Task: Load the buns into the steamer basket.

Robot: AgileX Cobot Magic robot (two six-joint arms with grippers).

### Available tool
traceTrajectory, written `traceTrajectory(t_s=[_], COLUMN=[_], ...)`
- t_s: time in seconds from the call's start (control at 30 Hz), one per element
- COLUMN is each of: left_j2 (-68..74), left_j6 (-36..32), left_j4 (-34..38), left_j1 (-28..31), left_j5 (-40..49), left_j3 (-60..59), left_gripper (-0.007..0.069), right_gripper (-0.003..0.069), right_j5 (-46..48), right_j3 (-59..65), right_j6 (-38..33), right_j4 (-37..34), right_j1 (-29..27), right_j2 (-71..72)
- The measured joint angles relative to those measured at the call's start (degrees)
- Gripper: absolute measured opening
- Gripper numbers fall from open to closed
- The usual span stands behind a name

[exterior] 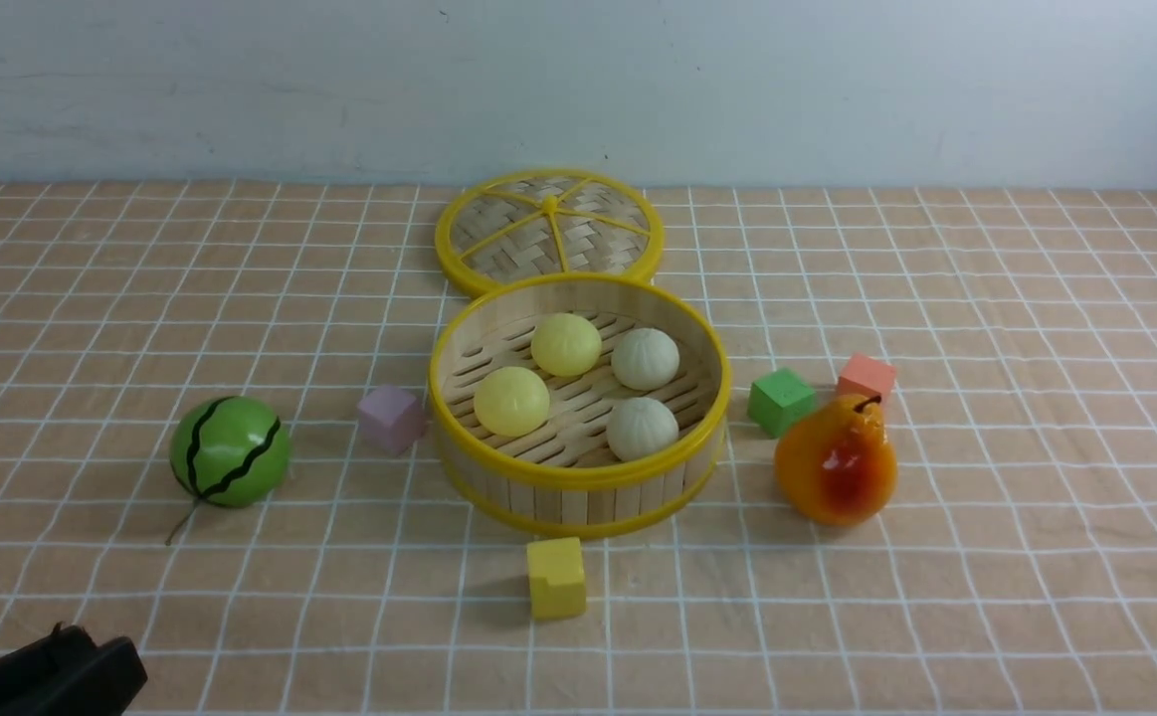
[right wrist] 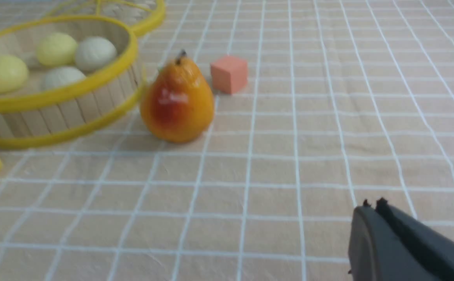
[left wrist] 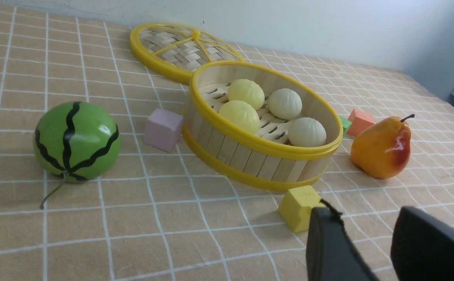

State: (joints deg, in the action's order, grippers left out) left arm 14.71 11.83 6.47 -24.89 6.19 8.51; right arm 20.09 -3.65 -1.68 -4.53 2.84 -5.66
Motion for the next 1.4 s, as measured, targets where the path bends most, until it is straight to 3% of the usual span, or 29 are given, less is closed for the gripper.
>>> traceTrajectory(t_s=[0.17,1.13,1.27,1.4], left_j2=[0.0,0.1,-0.8,-7.6], left_j6=[0.0,-1.3,-0.6,3.0], left_j4=[0.0,-2.1,-2.3,-2.3], left_j1=[0.0,0.2,6.5,15.9], left_j5=[0.0,0.0,0.1,4.7], left_j3=[0.0,-0.1,-0.1,-1.7], left_gripper=[0.0237,0.0232,0.0177,0.0042], right_gripper=[-0.0009,0.001,0.0015,0.0022], right_j5=[2.0,2.0,2.0,2.0], right_j3=[4.7,4.7,4.7,4.7], right_j6=[0.1,0.2,0.2,0.2], right_j4=[0.9,0.2,0.2,0.2], right_j1=[-1.1,-1.2,-1.3,-1.3], right_j2=[6.1,6.3,6.3,6.3])
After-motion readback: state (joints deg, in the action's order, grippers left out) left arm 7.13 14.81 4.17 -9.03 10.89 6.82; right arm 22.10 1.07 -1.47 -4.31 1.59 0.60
